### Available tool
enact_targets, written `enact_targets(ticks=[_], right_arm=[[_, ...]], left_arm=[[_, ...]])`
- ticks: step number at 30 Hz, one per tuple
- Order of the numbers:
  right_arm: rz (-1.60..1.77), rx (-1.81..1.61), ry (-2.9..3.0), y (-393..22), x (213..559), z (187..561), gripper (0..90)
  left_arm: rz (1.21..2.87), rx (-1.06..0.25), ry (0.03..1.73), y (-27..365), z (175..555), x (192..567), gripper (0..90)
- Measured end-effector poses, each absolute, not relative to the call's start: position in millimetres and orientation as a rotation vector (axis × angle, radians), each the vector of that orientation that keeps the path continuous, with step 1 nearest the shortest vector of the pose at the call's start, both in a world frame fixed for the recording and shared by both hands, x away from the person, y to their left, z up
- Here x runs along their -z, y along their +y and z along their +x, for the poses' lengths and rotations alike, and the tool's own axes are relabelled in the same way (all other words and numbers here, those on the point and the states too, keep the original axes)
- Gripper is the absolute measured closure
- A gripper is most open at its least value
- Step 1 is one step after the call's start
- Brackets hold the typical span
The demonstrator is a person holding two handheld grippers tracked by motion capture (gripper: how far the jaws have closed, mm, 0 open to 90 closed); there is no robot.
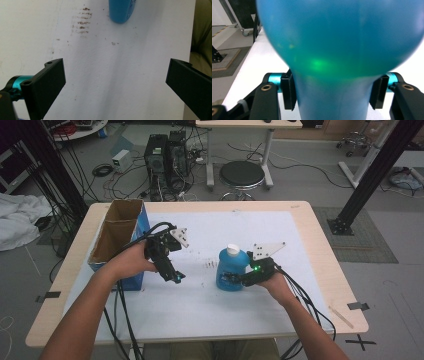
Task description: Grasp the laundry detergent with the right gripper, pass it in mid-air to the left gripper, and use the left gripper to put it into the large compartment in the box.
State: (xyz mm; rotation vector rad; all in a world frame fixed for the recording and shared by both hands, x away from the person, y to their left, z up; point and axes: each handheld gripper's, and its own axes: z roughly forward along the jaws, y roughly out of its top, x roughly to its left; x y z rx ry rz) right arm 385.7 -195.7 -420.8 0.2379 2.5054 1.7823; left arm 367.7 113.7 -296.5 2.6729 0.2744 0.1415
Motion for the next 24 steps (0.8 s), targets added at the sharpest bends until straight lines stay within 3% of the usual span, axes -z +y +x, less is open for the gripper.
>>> enact_targets(ticks=[13,24], right_arm=[[0.204,-1.762,2.505,-194,417,380,44.9],[0.222,-1.726,2.494,-211,384,359,45.0]], left_arm=[[2.665,-0.151,0.274,114,367,296,2.6],[2.656,-0.168,0.253,109,357,288,2.6]])
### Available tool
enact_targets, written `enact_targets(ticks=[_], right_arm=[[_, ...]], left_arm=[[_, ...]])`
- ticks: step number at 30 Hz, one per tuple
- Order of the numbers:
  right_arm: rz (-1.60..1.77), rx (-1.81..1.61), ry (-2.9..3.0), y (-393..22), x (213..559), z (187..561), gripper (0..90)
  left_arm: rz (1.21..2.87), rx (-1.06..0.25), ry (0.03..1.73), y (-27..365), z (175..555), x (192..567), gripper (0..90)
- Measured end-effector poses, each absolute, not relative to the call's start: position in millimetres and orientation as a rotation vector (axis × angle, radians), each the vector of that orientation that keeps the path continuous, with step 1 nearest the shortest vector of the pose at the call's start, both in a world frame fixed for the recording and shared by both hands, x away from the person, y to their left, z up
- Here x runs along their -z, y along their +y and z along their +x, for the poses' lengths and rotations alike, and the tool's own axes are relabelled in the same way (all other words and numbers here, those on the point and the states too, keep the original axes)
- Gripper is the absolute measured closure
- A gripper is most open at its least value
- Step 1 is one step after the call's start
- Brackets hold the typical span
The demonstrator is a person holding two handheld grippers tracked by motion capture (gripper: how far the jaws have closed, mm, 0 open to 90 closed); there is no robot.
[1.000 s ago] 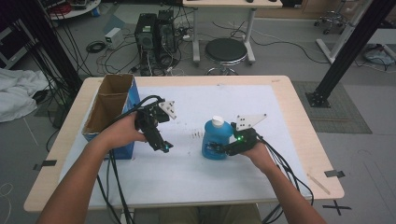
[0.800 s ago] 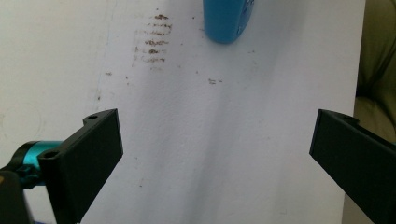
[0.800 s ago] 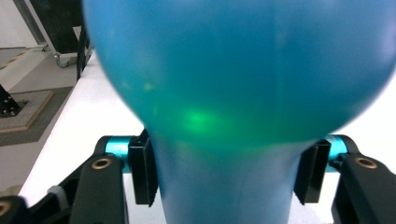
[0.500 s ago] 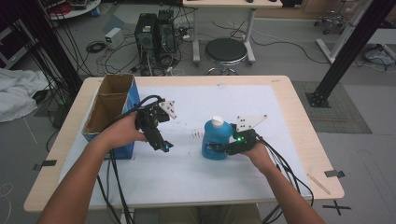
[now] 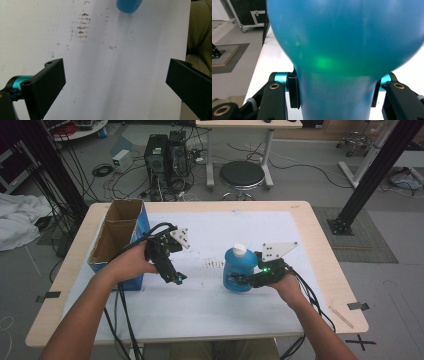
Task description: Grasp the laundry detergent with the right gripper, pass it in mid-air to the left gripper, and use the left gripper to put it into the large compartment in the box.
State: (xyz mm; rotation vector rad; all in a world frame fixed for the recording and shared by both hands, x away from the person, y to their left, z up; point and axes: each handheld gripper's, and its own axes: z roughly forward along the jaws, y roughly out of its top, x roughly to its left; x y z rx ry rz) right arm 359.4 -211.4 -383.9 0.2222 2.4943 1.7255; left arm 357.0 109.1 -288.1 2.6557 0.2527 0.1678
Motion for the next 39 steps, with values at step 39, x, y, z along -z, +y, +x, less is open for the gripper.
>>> enact_targets(ticks=[39], right_arm=[[0.156,-1.805,2.553,-206,337,345,45.0]], left_arm=[[2.7,-0.156,0.167,79,346,257,2.6]])
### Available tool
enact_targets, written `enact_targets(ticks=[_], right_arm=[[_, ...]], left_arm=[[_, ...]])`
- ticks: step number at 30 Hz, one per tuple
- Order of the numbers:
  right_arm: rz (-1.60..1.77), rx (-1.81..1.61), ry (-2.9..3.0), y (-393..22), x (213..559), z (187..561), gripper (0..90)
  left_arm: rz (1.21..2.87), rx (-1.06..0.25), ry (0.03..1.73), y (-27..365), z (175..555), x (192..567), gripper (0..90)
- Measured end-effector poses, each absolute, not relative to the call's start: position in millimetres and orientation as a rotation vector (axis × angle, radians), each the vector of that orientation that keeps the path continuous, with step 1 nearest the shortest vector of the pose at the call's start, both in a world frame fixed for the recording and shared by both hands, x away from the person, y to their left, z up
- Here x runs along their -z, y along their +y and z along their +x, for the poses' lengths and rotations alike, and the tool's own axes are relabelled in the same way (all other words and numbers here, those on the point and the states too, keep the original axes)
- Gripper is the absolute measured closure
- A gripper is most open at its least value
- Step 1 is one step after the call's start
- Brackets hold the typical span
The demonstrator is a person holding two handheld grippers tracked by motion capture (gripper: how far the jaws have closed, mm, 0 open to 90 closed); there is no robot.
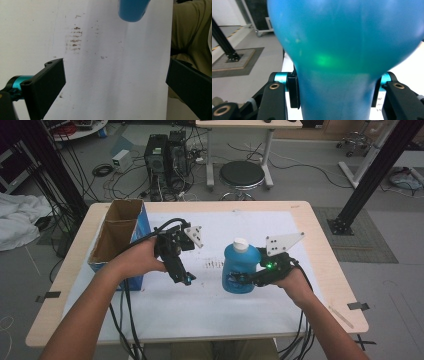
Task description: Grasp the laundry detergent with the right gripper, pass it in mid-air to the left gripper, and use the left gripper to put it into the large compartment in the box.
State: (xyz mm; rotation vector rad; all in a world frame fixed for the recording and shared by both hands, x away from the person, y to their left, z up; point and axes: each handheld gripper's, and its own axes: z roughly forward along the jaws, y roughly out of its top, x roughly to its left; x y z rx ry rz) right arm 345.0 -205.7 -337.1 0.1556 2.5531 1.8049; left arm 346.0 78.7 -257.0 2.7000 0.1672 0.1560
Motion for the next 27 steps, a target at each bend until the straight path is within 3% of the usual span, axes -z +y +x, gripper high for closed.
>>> enact_targets(ticks=[27], right_arm=[[-0.063,-1.764,2.685,-167,337,383,44.9]], left_arm=[[2.729,-0.079,0.125,48,358,222,2.5]])
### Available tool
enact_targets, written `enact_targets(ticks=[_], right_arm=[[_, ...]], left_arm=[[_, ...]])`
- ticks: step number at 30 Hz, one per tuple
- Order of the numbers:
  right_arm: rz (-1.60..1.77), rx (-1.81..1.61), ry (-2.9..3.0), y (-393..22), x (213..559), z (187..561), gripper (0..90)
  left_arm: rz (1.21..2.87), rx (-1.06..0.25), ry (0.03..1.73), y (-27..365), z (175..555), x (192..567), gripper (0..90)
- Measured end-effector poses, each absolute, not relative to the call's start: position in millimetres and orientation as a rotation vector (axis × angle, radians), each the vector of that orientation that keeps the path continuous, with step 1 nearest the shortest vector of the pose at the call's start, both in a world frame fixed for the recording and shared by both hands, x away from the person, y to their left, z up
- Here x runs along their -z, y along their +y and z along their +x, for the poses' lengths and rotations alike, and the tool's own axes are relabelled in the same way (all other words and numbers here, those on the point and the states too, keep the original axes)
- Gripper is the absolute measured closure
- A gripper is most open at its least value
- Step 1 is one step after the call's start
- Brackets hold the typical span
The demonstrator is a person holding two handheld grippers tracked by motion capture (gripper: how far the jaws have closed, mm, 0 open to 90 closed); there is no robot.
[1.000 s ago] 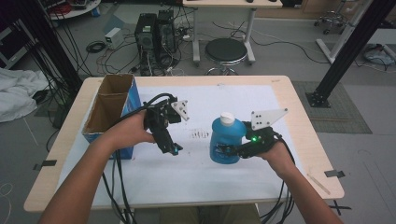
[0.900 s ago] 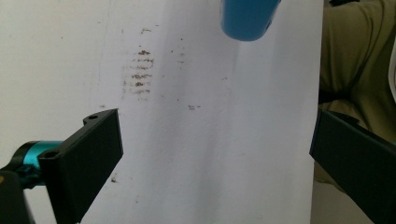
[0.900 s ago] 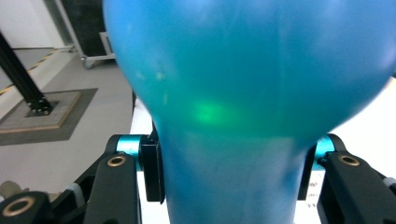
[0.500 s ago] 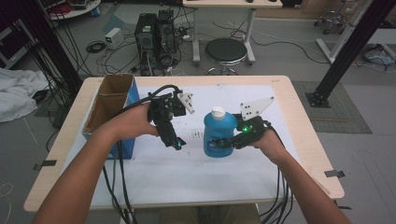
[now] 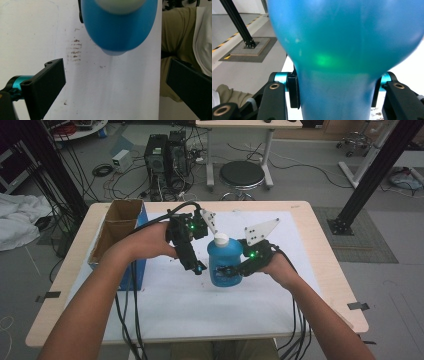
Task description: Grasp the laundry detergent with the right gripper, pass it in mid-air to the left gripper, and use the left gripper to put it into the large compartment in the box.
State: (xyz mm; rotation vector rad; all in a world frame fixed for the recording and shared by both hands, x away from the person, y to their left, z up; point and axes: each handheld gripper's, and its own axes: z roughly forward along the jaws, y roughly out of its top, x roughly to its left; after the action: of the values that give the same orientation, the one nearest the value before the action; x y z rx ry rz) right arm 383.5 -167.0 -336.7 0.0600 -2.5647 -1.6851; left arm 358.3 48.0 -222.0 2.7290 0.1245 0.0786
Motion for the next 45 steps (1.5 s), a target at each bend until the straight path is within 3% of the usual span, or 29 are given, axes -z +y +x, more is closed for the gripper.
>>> enact_targets(ticks=[25,45], right_arm=[[0.07,1.624,-2.597,-153,336,388,44.9],[0.045,1.629,-2.597,-154,333,388,44.9]], left_arm=[[2.802,-0.022,0.092,13,370,204,2.6],[2.846,-0.045,0.058,-4,375,212,2.6]])
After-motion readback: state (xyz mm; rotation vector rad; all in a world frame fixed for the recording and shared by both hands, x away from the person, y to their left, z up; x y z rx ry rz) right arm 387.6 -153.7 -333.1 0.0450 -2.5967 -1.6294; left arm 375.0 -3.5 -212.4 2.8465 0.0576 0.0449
